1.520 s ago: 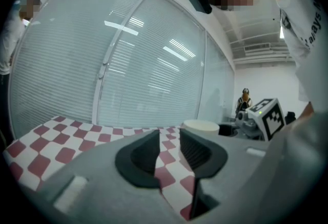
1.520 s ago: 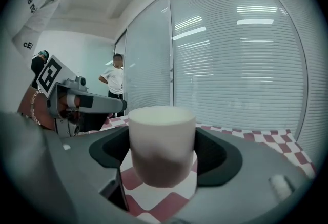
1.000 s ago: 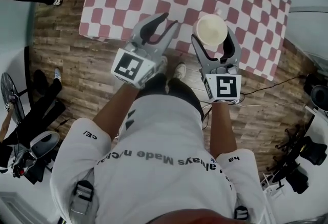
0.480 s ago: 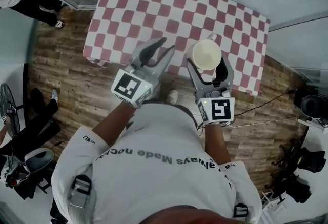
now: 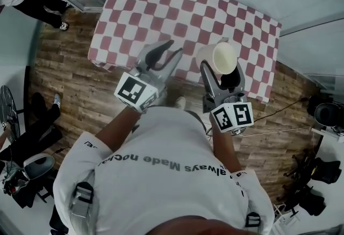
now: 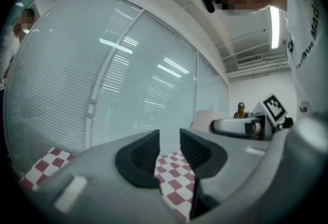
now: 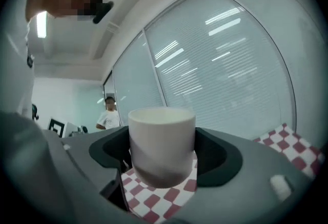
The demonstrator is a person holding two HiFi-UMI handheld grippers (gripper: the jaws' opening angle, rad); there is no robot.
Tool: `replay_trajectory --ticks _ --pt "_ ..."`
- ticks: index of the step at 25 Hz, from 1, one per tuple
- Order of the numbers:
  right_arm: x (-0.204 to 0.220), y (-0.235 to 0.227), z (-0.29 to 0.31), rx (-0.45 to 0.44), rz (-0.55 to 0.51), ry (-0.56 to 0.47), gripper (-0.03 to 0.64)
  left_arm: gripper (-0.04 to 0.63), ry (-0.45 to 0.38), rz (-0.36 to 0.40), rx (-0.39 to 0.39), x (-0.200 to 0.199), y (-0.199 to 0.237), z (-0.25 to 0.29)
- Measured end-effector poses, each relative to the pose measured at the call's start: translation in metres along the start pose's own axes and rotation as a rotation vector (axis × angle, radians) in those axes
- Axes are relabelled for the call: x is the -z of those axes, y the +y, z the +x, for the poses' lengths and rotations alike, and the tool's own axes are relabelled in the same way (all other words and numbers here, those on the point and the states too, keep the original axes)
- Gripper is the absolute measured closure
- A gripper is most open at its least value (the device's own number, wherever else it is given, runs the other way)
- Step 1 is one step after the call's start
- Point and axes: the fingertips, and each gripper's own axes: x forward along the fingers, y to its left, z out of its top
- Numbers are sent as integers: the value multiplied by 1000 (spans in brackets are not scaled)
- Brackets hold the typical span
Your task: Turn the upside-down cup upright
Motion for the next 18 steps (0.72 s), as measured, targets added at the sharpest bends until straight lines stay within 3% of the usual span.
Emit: replay_trajectory --ticks 13,16,18 --pt "23 -40 -9 -57 927 -143 225 469 7 1 29 5 -7 -9" --pt "29 -43 -13 -65 1051 -166 225 463 2 3 47 6 -11 -12" --pt "28 -44 -15 -67 1072 -174 225 420 -27 11 98 2 -20 -15"
